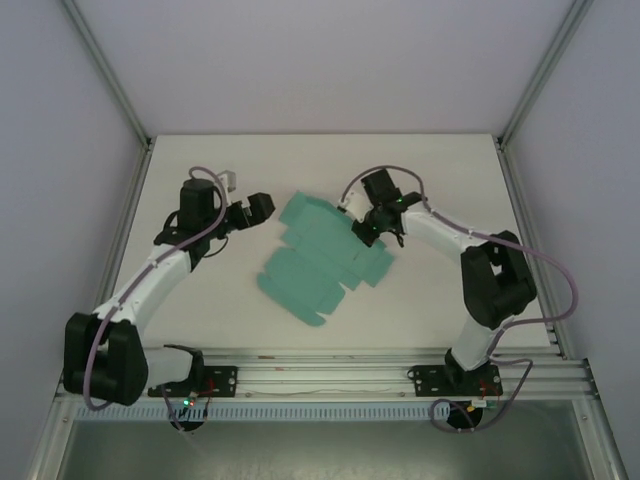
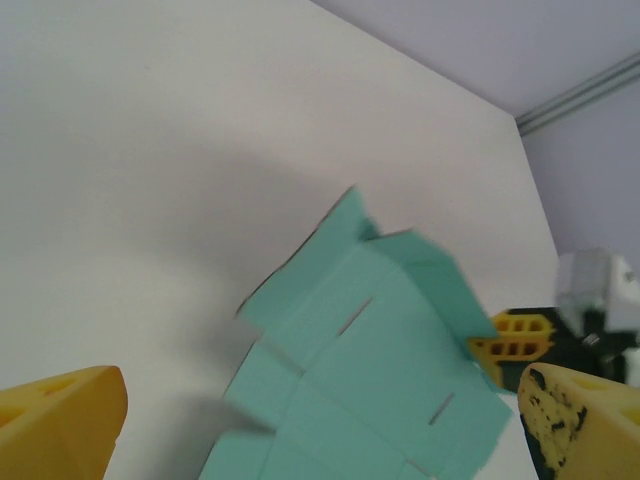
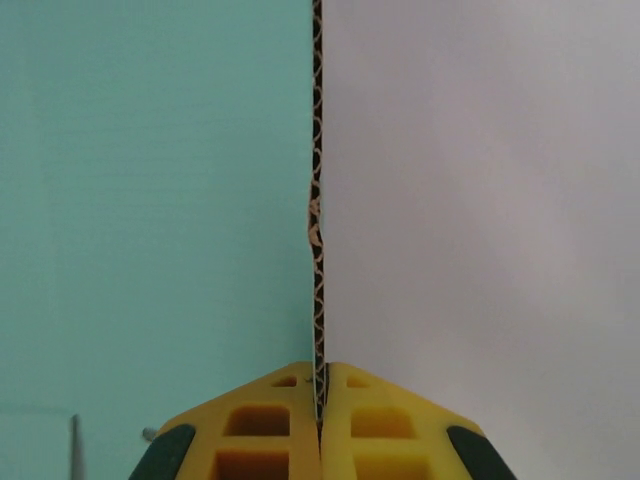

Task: Assemble paper box

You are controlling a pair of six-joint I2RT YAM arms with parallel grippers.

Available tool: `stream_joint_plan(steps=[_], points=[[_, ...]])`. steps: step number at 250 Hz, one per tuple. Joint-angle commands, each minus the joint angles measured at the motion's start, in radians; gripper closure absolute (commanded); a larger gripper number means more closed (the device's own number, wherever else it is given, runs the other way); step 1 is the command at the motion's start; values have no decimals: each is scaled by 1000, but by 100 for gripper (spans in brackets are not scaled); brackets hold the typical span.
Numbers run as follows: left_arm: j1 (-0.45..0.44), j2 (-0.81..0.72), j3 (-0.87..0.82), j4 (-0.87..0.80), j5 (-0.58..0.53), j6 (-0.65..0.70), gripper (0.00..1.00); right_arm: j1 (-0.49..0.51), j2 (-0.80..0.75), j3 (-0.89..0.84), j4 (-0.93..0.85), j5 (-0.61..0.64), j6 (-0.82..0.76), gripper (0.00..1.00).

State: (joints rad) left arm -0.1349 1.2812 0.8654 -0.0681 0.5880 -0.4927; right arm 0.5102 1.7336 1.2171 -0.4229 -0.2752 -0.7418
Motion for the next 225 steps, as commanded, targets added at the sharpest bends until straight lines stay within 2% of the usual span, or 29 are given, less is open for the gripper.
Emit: stream_joint_plan(steps=[1, 35, 74, 121, 142, 168, 206, 225], points=[[-25, 73, 95, 63, 98, -3, 0, 51, 2, -30, 158, 165, -204, 100], [-70, 192, 215, 35, 137, 6, 0, 82, -15, -74, 278, 145, -252, 100], [-112, 315, 335, -47, 157, 28, 1, 95, -14, -56, 258, 157, -245, 100], [-133, 378, 385, -137, 69, 35, 9, 99, -18, -86, 314, 193, -236, 100], [-140, 406, 399, -142, 89, 23, 18, 100, -22, -86, 311, 182, -222, 100], [-155, 443, 417, -147, 80, 5, 21, 103, -26, -97, 319, 174, -220, 100], [-164, 479, 428, -126, 127, -19, 34, 108, -29, -103, 336, 189, -205, 100], [-176, 484, 418, -109, 140, -38, 35, 108, -29, -102, 359, 212, -187, 100]])
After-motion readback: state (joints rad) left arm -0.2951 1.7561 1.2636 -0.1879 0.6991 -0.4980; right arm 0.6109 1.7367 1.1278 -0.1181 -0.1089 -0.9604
